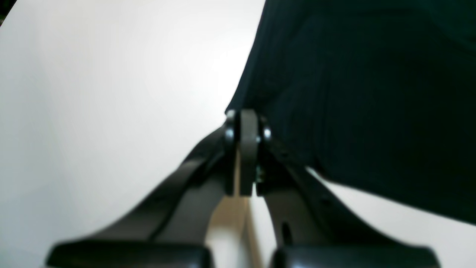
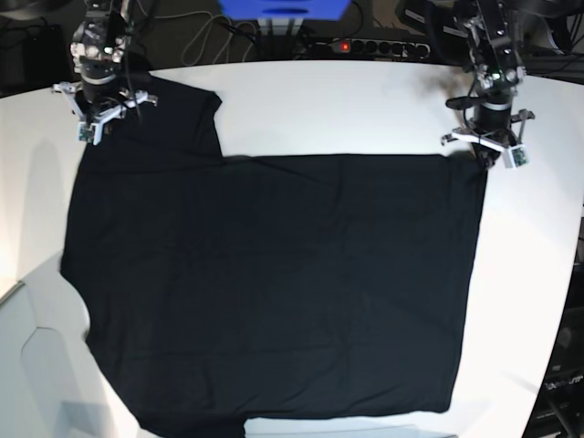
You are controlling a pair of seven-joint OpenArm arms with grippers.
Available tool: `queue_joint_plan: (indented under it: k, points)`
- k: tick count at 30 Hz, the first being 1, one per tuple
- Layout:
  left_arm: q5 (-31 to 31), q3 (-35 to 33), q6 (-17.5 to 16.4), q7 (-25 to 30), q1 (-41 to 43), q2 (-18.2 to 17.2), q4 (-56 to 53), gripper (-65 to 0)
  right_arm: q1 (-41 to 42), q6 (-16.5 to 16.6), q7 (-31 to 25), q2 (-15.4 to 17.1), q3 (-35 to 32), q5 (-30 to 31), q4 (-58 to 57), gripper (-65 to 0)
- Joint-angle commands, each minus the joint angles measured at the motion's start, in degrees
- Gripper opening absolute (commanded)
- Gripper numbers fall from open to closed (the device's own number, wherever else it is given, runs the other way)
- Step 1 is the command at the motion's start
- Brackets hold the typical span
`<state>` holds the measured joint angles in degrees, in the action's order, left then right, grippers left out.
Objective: Fold the T-shirt properly
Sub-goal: 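Close both grippers on the shoulder corners of the T-shirt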
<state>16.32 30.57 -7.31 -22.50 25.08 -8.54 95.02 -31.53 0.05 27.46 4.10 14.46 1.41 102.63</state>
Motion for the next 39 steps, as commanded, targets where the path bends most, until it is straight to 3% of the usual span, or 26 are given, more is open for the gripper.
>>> queue_joint_plan:
  k: [1, 3, 15, 27, 32, 34, 37, 39]
  points:
    - [0.0, 0.3, 0.1, 1.4, 0.0, -0.7, 0.9, -65.0, -0.3, 0.3, -0.2, 0.8, 0.2, -0.4, 0.9, -60.7]
    - [0.0, 0.3, 0.1, 1.4, 0.0, -0.7, 1.2, -65.0, -0.4, 0.3, -0.2, 1.7, 0.2, -0.4, 2.0, -65.0]
    - [0.3, 3.7, 0.1, 1.4, 1.1, -0.1, 4.0, -65.0, -2.9, 0.3, -0.2, 2.0, 0.2, -0.4, 12.3, -65.0]
    - [0.3, 3.3, 0.1, 1.4, 1.4, -0.1, 4.6, -65.0, -3.8, 0.4, 1.8, 1.9, 0.1, -0.2, 12.1, -65.0]
    - [0.3, 3.4, 0.1, 1.4, 1.4, -0.1, 4.5, -65.0, -2.4, 0.5, 5.3, 1.9, 0.2, -0.2, 12.1, -47.8]
    - [0.3, 3.4, 0.1, 1.4, 1.4, -0.1, 4.5, -65.0, -2.4, 3.1, 5.2, 1.8, 0.2, -0.2, 12.1, -39.6]
    - [0.3, 3.4, 0.1, 1.4, 1.4, -0.1, 4.5, -65.0, -2.2, 9.5, 5.3, 1.7, 0.4, -0.2, 11.8, -30.2]
    - [0.3, 3.3, 0.1, 1.4, 1.4, -0.1, 4.5, -65.0, -1.4, 9.8, 5.3, 1.4, 1.3, -0.2, 10.9, -26.9]
